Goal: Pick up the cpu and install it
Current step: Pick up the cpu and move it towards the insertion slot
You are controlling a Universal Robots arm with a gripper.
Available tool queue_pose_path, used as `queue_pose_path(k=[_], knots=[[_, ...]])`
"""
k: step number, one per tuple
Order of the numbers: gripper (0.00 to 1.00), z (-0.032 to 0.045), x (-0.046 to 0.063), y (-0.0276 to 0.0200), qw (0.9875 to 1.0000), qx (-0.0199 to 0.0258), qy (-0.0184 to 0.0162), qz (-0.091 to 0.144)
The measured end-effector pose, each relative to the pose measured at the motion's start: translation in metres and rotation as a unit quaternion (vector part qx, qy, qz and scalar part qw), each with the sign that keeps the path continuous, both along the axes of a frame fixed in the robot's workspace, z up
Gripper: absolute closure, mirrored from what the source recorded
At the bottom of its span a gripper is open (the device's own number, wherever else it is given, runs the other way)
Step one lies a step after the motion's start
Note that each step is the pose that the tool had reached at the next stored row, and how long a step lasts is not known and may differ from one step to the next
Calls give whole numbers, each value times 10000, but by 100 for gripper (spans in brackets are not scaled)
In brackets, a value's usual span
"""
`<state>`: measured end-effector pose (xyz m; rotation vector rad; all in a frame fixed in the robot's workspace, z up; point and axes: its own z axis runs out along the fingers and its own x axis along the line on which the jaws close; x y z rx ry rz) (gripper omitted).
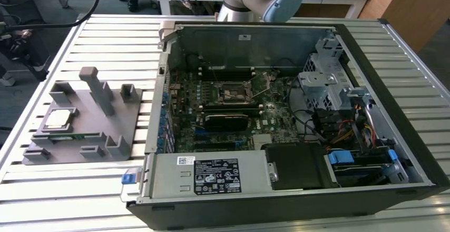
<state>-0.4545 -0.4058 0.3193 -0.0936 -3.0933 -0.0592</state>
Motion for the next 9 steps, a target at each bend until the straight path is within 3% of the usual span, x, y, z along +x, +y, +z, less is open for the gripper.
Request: queue_pose_path(k=[9], knots=[[24,-143,0,-2,10000,71,-1,5]])
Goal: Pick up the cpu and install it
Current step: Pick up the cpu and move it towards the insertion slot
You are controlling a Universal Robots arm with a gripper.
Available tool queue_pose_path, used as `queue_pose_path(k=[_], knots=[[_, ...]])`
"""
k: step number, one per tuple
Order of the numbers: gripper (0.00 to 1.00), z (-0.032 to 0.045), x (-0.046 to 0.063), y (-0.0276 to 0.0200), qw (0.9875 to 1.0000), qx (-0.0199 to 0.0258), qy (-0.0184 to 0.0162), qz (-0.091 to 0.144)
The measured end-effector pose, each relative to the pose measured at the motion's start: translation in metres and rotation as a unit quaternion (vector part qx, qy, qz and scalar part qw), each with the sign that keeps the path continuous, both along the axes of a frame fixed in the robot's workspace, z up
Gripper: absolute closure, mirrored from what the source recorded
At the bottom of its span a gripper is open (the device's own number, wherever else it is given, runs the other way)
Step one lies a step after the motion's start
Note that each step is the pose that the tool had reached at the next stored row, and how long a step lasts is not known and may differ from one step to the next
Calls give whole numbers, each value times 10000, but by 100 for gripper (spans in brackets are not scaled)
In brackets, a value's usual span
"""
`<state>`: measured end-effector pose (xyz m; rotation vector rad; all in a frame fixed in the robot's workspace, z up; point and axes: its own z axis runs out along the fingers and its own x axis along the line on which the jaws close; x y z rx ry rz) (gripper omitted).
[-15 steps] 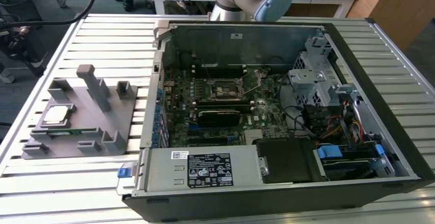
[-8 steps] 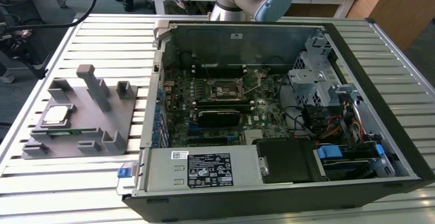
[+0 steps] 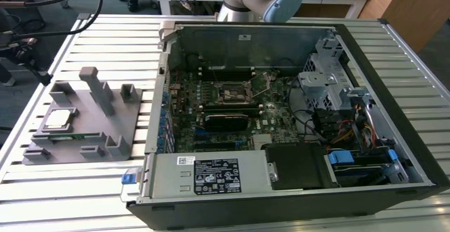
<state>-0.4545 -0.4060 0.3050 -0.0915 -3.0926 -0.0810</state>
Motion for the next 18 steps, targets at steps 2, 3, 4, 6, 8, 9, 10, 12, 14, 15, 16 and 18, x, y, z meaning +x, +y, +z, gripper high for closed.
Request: queue_pose_path(k=[2,3,4,6,8,9,10,12,14,15,16,18], knots=[[24,-36,0,0,10000,4,0,3],[24,-51,0,0,10000,5,1,13],[24,-66,0,-1,10000,5,1,37],[24,-94,0,-1,9999,5,1,121],[24,-123,0,-3,9997,5,4,231],[24,-138,0,-5,9996,5,5,281],[24,-155,1,-10,9995,5,5,323],[24,-175,-1,-23,9994,13,4,334],[24,-189,-1,-37,9994,27,3,335],[24,-198,-1,-41,9994,39,2,335],[24,-206,-1,-41,9994,51,1,335],[24,-218,-1,-43,9994,63,0,335]])
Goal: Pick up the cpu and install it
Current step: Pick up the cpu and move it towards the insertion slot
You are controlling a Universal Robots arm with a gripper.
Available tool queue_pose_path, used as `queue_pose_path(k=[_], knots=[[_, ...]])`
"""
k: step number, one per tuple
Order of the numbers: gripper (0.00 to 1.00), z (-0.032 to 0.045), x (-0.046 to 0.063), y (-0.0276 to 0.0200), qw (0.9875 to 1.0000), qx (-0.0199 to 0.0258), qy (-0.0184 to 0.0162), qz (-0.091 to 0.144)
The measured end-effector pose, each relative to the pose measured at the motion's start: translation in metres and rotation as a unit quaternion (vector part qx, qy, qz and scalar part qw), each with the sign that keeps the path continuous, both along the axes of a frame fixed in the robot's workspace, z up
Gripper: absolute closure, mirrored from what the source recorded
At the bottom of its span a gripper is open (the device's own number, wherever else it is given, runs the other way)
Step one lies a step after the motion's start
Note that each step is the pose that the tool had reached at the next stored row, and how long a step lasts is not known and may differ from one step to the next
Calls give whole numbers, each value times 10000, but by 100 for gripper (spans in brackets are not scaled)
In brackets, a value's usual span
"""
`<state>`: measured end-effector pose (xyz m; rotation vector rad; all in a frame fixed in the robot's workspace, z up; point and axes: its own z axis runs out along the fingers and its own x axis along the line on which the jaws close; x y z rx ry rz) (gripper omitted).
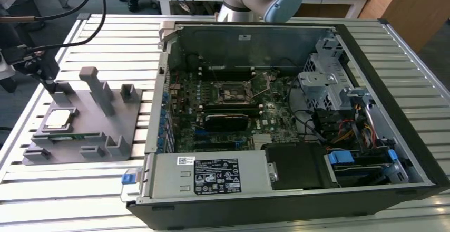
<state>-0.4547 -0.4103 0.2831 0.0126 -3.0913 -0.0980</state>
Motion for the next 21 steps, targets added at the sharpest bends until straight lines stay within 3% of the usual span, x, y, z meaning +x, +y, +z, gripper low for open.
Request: queue_pose_path(k=[12,21], knots=[[24,-72,0,-11,10000,0,-2,0],[24,-180,0,-11,10000,-1,-2,12]])
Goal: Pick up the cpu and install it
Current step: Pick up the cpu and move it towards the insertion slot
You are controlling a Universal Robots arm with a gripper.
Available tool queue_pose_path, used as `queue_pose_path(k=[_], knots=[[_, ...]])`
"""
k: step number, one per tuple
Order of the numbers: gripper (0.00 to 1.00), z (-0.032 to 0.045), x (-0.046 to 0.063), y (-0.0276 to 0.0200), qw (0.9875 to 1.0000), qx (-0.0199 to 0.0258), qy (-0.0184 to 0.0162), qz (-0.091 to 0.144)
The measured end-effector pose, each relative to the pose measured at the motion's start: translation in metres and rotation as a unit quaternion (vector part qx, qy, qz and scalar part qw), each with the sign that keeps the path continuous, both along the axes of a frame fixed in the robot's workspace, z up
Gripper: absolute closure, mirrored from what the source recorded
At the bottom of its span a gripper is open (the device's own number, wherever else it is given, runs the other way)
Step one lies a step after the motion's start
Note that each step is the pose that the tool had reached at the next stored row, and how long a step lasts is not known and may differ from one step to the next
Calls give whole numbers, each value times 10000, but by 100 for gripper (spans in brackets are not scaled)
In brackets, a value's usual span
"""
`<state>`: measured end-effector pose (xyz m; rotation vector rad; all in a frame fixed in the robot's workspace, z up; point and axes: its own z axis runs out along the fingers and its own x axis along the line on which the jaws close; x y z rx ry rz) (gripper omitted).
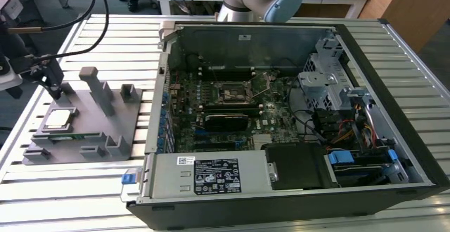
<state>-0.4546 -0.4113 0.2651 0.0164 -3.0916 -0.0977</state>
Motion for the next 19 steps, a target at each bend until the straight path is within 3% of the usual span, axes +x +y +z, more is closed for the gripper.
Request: queue_pose_path(k=[9,19], knots=[[24,-116,0,0,10000,0,-13,46],[24,-167,0,0,10000,0,-14,53]])
